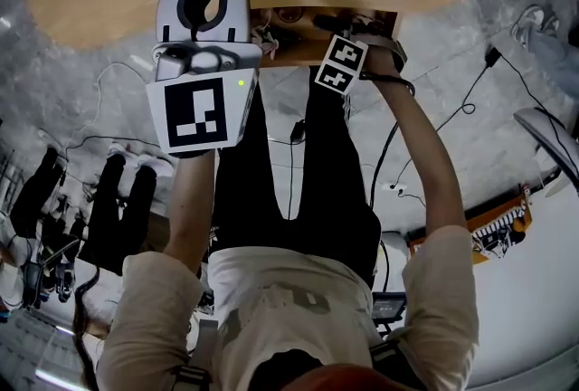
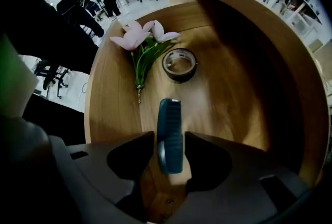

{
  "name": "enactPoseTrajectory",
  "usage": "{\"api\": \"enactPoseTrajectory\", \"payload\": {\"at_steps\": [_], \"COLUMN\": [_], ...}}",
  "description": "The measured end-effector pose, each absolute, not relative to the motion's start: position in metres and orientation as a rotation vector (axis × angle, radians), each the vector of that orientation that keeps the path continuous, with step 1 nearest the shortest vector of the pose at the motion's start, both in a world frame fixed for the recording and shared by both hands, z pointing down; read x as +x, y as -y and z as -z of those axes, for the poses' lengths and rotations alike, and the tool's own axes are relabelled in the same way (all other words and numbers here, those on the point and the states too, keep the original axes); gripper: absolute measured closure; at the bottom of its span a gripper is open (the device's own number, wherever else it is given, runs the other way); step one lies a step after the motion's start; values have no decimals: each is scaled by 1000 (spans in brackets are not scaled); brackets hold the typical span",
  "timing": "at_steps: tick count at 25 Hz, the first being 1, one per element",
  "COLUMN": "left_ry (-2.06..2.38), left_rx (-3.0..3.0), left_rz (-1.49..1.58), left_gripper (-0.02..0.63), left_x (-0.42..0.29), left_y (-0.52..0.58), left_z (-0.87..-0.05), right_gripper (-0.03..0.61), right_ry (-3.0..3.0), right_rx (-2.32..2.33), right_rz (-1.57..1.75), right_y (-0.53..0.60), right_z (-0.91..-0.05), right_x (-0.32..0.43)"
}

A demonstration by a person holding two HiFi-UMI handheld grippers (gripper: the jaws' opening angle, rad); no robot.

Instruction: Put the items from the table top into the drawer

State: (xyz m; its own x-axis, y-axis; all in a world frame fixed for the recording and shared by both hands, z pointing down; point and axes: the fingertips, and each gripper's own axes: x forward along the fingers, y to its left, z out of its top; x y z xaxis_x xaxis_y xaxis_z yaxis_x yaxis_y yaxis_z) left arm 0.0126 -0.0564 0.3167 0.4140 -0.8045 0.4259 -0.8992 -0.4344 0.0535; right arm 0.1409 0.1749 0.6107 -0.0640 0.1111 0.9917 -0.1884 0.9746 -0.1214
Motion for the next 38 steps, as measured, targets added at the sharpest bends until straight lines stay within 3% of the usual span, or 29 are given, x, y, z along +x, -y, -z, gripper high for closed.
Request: {"api": "enactPoseTrajectory", "payload": {"at_steps": [2,11,12,13,14,15,22,25,31,38], "left_ry": [1490,1530,1536,1541,1546,1555,1616,1661,1785,1883], "left_rx": [2393,2375,2373,2376,2383,2394,2412,2467,2521,2617], "left_rz": [-491,-462,-446,-433,-421,-407,-255,-164,-50,-47], "left_gripper": [607,607,607,607,607,607,607,607,607,607], "left_x": [11,-2,-3,-4,-6,-8,-28,-33,-52,-77], "left_y": [55,52,52,52,53,56,78,83,55,11], "left_z": [-316,-309,-304,-297,-287,-274,-144,-57,99,176], "right_gripper": [327,332,379,526,575,575,575,575,575,575], "right_ry": [1617,1625,1635,1655,1688,1728,1948,2093,2326,2457], "right_rx": [63,62,76,97,128,173,905,1236,1654,1778], "right_rz": [-283,-209,-191,-176,-170,-179,-412,-326,39,175], "right_y": [-177,-173,-171,-168,-163,-154,-22,40,54,-11], "right_z": [-609,-597,-590,-579,-564,-546,-326,-179,82,177], "right_x": [141,141,138,134,128,119,75,51,34,24]}}
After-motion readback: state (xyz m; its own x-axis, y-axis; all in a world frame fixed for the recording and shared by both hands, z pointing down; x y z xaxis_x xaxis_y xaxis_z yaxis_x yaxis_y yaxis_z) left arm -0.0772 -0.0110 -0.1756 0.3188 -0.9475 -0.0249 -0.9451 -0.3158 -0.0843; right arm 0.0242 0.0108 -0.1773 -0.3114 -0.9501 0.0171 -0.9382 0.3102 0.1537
